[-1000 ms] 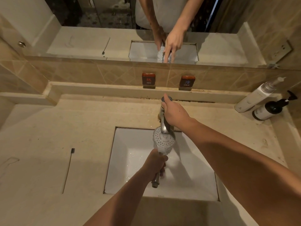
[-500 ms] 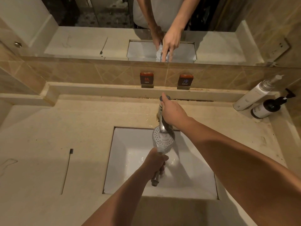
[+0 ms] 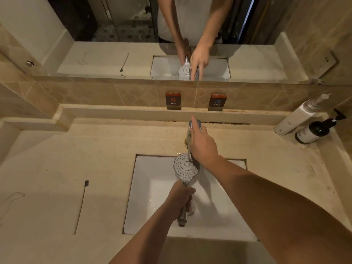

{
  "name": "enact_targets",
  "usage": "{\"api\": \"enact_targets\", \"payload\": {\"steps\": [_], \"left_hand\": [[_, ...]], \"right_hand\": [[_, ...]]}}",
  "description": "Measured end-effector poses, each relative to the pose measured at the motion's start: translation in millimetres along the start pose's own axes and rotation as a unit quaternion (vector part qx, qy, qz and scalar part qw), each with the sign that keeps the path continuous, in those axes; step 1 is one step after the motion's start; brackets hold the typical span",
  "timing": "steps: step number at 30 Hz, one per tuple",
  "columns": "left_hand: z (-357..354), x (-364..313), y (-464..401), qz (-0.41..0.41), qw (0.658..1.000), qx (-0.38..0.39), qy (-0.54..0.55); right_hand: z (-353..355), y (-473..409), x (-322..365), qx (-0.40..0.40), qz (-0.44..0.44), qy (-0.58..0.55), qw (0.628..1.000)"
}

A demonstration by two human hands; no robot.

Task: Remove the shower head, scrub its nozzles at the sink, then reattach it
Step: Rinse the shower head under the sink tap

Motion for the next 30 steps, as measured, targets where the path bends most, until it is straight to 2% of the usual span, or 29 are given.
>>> {"api": "enact_targets", "payload": {"steps": [8,18,26,30], "left_hand": [[12.1,7.0,13.9,-0.016,1.0,-0.006,-0.012],[26.4,17.3,28.7,-0.007,0.999,-0.007,0.041],[35.0,11.1,39.9,-0.06,0.997,-0.005,0.047],[33.3,13.4,47.3,-0.069,0.997,-0.005,0.04]], "right_hand": [[-0.1,2.4,-3.1,-0.045,0.0,-0.057,0.997],[2.4,21.4,-4.6,-0.028,0.035,-0.11,0.993],[2.7,46.0,-23.1,0.027,0.037,-0.158,0.986],[0.3,76.3,-41.8,0.028,0.033,-0.207,0.977]]}}
Point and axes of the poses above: each hand's wrist, its own y-axis away from the middle knuckle, its own z-axis out of the back of the hand, x = y × z, the point moved 5 cm from there along -y, towards the middle knuckle, and after that the axes turned 2 degrees about y, right-handed, at the moved point
